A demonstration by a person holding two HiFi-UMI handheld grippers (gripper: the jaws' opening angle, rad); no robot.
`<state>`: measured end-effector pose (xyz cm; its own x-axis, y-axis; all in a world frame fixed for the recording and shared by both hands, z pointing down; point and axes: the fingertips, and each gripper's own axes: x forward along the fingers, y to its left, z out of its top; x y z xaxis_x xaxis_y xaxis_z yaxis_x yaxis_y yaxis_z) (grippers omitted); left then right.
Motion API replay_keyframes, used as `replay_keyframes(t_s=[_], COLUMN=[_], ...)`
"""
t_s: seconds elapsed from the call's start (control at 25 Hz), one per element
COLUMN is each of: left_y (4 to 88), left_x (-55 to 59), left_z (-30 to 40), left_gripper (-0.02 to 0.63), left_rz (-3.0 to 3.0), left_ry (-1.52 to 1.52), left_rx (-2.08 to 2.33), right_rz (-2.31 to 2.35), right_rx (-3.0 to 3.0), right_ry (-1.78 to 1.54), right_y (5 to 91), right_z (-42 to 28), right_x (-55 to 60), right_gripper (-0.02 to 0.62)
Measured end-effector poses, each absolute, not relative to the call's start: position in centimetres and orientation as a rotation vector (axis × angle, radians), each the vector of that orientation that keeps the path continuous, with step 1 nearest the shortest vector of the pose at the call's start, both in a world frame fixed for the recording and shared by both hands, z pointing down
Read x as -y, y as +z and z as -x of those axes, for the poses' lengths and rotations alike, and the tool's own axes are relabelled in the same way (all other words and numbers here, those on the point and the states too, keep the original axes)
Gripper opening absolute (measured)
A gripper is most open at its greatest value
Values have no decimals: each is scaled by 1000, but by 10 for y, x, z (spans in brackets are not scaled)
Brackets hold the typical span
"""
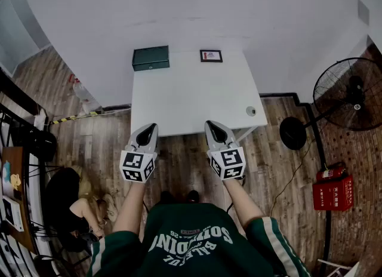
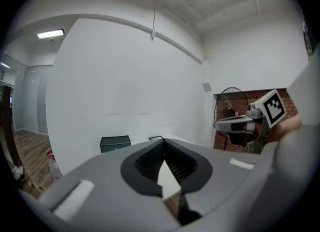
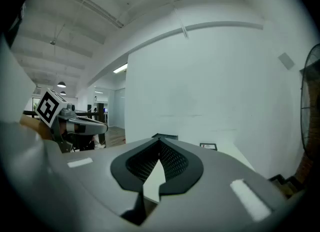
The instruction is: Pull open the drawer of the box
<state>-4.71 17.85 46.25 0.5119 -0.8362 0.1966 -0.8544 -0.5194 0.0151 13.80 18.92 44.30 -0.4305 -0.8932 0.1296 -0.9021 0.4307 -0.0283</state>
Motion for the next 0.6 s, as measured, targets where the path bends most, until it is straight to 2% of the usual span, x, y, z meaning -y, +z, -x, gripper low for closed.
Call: replay_keyframes(t_s=[0.6], left_y=[467], left_x=[-165], left_z=[44], left_gripper=[52], left_rz=[-2597], left_ry=[224], left_rx=[1473], right_rz=[-1460], right_rx=[2562], right_ry=[138], right_y=[470], right_z=[-127], right_x=[-179], right_gripper=[2])
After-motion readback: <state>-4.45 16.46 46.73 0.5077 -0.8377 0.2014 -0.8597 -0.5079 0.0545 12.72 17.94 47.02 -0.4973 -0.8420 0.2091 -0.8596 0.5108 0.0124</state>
